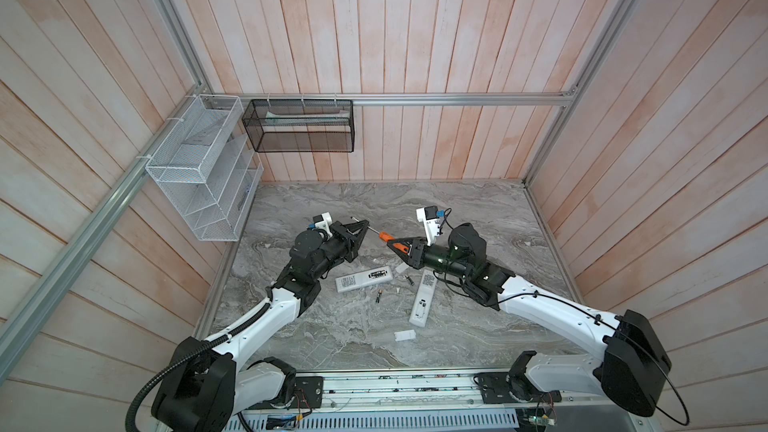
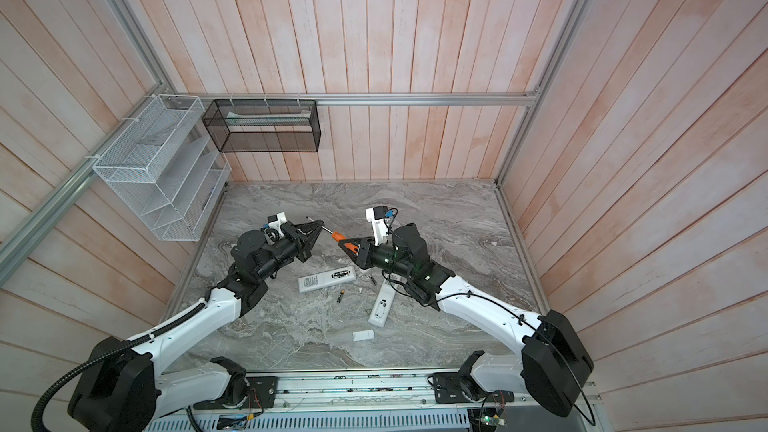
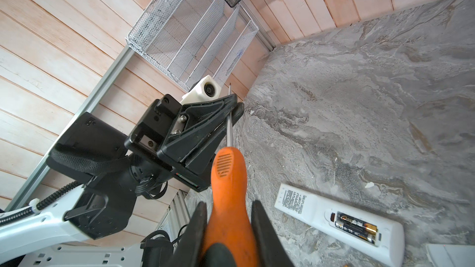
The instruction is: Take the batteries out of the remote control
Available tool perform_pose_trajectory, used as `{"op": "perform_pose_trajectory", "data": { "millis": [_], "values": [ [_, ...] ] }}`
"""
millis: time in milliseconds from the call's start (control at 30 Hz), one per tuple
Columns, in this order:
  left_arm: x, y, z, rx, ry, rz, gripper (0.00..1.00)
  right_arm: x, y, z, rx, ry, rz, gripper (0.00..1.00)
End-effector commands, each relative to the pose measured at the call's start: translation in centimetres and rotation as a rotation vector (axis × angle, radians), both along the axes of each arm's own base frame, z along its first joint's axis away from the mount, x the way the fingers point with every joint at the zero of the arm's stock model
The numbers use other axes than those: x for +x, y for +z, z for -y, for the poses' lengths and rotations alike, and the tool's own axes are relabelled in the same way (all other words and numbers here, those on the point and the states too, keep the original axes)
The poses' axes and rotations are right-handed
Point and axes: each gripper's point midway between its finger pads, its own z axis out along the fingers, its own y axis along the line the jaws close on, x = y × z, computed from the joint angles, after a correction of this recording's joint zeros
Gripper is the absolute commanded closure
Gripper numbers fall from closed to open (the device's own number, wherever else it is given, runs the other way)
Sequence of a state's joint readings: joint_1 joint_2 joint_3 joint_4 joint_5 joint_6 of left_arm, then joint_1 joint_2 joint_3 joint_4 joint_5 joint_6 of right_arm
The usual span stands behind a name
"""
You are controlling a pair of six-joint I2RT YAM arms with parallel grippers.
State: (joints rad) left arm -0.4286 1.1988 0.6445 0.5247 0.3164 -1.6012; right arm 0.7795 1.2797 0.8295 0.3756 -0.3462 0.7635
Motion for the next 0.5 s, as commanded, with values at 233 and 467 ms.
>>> {"op": "perform_pose_trajectory", "data": {
  "millis": [233,467],
  "values": [
    [-0.5,-0.3,0.2,0.021,-0.019,0.008,0.96,-0.1,2.2,0.6,0.025,-0.029,0.056,1.0],
    [-2.0,-2.0,-2.9,0.234,-0.051,0.034,0.4,0.5,1.6,4.2,-0.057,-0.092,0.008,1.0]
  ]
}}
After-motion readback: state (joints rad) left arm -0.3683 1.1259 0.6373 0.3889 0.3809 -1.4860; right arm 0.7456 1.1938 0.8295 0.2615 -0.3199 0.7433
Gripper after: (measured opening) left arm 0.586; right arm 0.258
